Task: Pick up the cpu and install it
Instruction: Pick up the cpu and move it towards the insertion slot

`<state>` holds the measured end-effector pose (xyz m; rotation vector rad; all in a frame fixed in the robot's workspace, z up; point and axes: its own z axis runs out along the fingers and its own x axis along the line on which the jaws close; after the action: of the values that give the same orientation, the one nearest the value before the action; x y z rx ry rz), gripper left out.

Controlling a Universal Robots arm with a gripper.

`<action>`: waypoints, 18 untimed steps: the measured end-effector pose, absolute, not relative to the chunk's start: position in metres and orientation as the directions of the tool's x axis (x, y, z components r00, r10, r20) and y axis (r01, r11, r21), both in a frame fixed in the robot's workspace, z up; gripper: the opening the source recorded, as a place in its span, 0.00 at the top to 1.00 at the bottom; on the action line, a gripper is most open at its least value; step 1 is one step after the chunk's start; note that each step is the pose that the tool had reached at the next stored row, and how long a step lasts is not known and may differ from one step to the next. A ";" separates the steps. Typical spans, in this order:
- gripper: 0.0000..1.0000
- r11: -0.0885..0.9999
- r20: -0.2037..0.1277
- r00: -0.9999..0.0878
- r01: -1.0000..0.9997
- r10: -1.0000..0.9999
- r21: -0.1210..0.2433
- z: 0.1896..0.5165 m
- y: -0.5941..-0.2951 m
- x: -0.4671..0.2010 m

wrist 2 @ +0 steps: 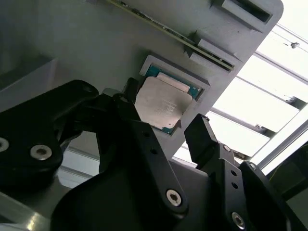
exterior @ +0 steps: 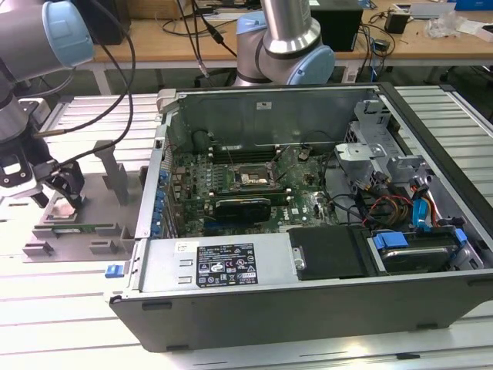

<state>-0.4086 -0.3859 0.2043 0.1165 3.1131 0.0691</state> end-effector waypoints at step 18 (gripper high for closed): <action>0.34 0.999 -0.025 -0.999 0.021 0.022 0.047 0.187 -0.383 -0.409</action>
<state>-0.4086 -0.3826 0.1866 0.0339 3.1154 0.0727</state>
